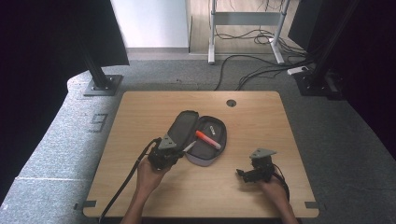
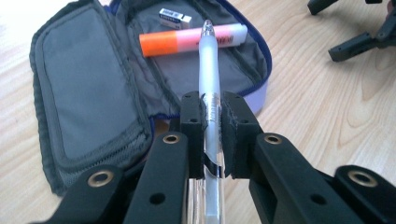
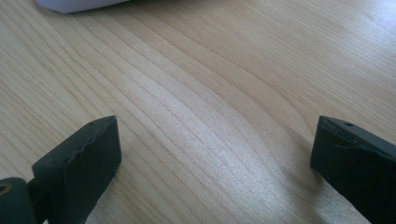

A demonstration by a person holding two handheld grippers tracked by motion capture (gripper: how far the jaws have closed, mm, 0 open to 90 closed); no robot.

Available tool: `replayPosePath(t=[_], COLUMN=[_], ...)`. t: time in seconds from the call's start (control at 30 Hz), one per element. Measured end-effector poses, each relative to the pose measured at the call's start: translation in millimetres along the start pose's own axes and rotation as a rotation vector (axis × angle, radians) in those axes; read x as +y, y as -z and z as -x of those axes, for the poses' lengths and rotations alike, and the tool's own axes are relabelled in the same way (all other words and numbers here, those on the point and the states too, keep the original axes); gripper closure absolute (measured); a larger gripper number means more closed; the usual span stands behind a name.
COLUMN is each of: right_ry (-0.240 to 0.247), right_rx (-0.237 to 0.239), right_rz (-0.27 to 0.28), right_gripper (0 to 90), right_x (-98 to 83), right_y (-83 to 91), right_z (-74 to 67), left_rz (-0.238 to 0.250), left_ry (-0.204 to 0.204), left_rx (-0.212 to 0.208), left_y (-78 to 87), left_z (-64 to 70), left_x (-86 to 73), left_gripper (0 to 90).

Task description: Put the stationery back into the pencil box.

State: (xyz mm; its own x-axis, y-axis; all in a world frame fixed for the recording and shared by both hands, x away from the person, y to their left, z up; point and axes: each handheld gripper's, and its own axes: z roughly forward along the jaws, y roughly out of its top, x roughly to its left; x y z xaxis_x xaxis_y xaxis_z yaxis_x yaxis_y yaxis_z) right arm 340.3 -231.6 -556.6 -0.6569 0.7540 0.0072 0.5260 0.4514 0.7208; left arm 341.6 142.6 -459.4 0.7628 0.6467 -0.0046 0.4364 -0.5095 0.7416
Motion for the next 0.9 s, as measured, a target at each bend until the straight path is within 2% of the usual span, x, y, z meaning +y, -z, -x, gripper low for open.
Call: replayPosePath(t=[0.17,0.27,0.33,0.47,0.57,0.67,0.77,0.9], right_ry=[0.0,0.0,0.0,-0.001,-0.001,-0.002,-0.002,-0.001], right_rx=[0.0,0.0,0.0,0.0,0.0,0.0,0.0,-0.001], right_rz=[0.0,0.0,0.0,0.001,0.001,0.0,0.001,0.001], right_gripper=[1.2,1.2,1.3,1.3,1.2,1.3,1.3,1.2], right_x=[0.0,0.0,0.0,0.0,0.0,0.0,0.0,0.0], right_y=[0.0,0.0,0.0,0.0,0.0,0.0,0.0,-0.1], right_z=[0.0,0.0,0.0,0.0,0.0,0.0,0.0,0.0], left_rz=[0.003,-0.011,-0.005,-0.023,-0.011,-0.024,-0.013,-0.033], left_ry=[-0.008,-0.016,-0.01,-0.013,-0.002,-0.012,-0.01,-0.026], left_rx=[-0.003,0.0,-0.013,-0.012,-0.029,-0.022,-0.029,-0.023], left_y=[-5.9,-11.1,-14.5,-21.5,-25.0,-30.2,-34.2,-42.1], left_z=[-2.5,-4.0,-5.8,-8.5,-10.8,-11.1,-10.8,-10.3], left_x=[12.6,19.7,23.2,30.3,34.3,39.3,43.8,50.6], left_gripper=[80.0,80.0,79.9,79.9,79.9,80.0,80.0,79.9])
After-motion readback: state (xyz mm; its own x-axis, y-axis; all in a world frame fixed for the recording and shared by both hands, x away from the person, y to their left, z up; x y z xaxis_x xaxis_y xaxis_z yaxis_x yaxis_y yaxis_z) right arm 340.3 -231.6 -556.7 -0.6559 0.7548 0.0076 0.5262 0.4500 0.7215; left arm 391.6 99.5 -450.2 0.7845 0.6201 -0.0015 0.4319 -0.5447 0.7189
